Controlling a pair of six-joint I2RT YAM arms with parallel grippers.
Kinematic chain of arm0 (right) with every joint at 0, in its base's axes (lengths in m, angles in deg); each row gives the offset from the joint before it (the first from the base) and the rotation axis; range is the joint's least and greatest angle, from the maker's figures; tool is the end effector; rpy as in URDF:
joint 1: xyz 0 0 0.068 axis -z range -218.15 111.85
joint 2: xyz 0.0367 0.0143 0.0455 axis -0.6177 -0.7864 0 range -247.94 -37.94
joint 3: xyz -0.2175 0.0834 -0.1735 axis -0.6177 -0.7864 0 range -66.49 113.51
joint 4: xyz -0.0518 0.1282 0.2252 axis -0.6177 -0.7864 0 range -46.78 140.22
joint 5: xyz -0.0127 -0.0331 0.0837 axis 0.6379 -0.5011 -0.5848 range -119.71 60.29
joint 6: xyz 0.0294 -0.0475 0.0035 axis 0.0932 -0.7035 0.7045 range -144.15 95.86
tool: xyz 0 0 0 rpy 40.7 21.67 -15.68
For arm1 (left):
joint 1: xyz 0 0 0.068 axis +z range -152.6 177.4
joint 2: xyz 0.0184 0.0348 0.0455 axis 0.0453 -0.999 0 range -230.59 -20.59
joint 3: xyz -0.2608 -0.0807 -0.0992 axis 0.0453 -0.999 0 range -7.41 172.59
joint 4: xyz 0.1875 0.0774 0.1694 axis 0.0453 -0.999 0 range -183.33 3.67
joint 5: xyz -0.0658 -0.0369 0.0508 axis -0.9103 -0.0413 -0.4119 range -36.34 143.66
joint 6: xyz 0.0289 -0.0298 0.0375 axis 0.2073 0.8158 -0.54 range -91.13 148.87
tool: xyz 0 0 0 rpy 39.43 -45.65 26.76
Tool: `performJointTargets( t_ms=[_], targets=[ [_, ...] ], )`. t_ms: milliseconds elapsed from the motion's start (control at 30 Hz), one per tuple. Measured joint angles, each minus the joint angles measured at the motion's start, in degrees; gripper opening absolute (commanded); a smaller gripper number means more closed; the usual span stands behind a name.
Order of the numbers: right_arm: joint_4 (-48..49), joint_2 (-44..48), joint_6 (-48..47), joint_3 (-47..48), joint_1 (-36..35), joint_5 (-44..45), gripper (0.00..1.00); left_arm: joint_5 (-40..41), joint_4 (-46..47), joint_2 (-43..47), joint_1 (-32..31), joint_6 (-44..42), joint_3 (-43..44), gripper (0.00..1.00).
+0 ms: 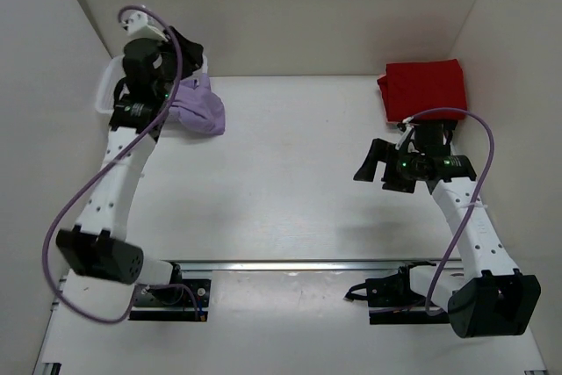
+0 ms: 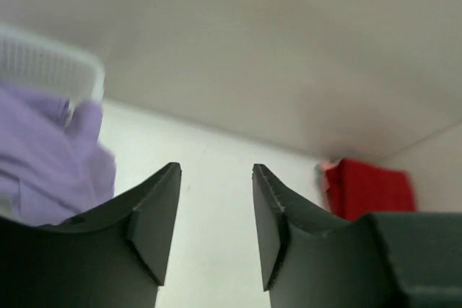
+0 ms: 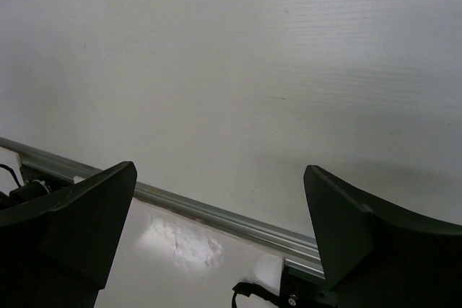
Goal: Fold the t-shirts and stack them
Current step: Grab crumpled tshirt from bin with the left arm
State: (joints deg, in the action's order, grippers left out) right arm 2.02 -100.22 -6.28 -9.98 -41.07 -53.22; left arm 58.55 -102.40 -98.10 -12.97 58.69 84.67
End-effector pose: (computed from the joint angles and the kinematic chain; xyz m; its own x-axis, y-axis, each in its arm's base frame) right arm 0.2048 0.0259 0.3096 -0.8549 0.2379 -0.4609 -0.0199 0.8729 0.4874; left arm 0.2921 -0.0501 0.5065 -0.0700 -0.4909 -0.8684 0.0702 0.8660 -0.4952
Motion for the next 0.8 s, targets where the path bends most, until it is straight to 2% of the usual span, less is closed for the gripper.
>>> performJointTargets(
  t_ms=[100,200,367,800],
  targets=[
    [-0.3,1.1,0.7,-0.5,-0.2,-0.1,0.99,-1.4,-0.4,-8.1,1.7,0.3,-2.7,0.56],
    [-0.3,1.8,1.8,-1.1,0.4,-1.0,0.99,-1.5,-0.9,-15.1,3.0,0.4,-2.4,0.61],
    [-0.2,0.3,3.2,-1.4,1.6,-1.6,0.99,-1.1,-3.8,-26.3,5.0,-0.3,4.9,0.66],
    [-0.5,-6.4,5.0,0.0,5.5,-1.4,1.0,2.6,-9.7,-41.6,8.5,0.3,15.9,0.69]
  ],
)
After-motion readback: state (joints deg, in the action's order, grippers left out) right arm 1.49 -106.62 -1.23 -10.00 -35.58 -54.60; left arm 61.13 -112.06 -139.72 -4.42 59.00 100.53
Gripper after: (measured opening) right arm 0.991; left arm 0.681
